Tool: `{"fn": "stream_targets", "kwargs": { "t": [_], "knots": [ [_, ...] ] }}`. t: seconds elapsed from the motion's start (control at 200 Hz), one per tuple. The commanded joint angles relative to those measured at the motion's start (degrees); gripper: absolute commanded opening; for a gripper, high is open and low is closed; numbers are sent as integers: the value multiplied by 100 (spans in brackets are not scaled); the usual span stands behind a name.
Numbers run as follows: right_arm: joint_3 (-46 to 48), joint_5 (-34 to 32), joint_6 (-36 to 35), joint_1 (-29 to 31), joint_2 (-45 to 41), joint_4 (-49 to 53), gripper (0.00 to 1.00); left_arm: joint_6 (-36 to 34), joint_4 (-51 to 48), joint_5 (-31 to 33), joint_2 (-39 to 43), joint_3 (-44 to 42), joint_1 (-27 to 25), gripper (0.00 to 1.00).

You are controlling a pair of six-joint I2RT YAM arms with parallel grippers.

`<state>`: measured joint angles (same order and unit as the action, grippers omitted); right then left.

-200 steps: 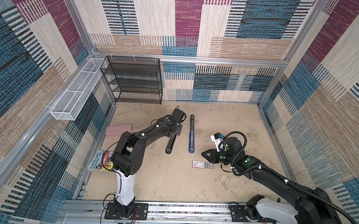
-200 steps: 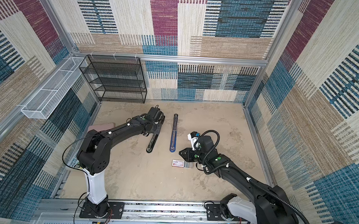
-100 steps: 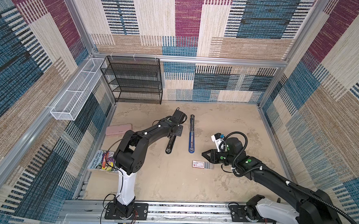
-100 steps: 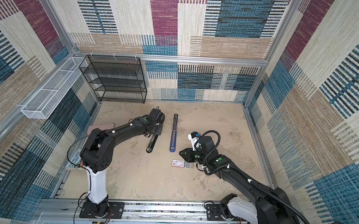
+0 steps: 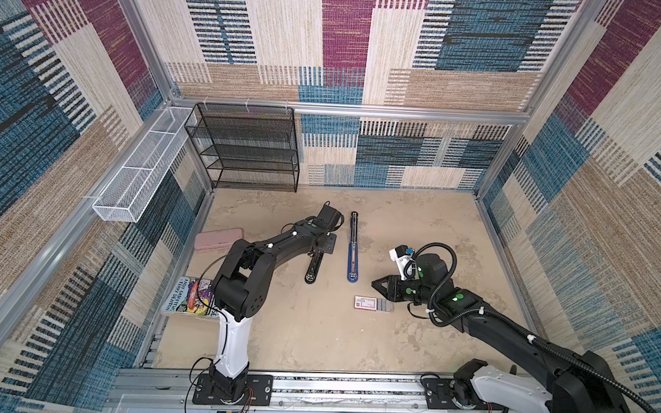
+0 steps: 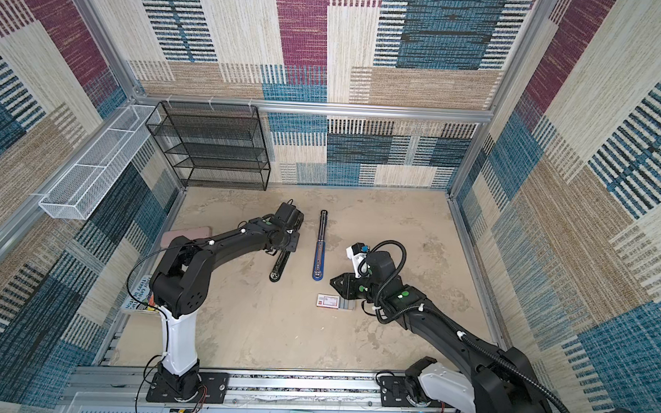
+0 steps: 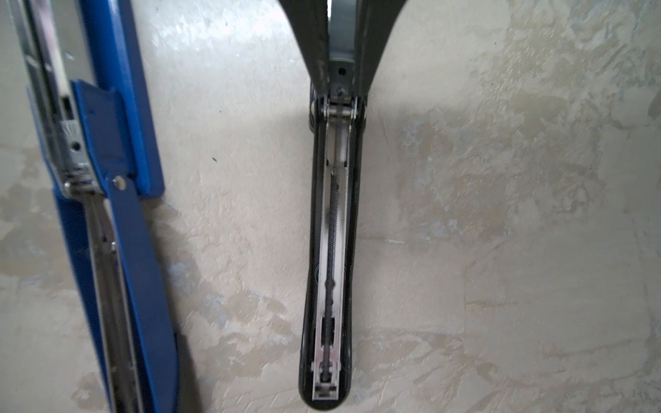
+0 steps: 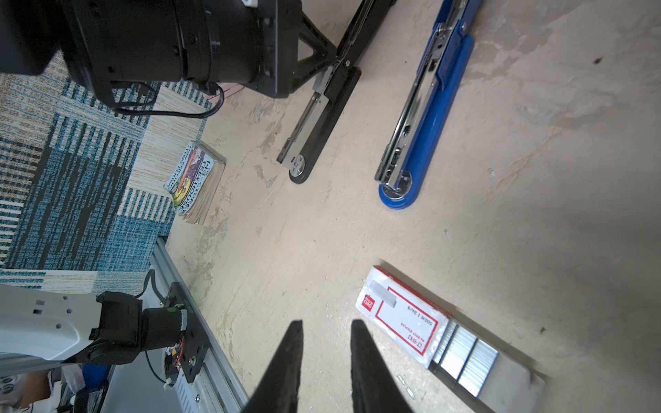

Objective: Load the staples into the stapler

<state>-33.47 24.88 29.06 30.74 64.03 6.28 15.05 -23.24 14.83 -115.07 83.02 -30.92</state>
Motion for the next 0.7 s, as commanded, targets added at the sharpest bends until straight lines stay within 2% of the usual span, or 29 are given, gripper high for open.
{"fn": "stream_targets", "kwargs": {
  "t": [0.0, 0.691],
  "knots": [
    [8, -61, 3, 0, -27, -37, 27, 112, 158, 116, 2, -47, -2, 0],
    [-10, -62, 3, 2, 14, -44, 27, -55, 835, 339, 401, -622, -112, 0]
  ]
}}
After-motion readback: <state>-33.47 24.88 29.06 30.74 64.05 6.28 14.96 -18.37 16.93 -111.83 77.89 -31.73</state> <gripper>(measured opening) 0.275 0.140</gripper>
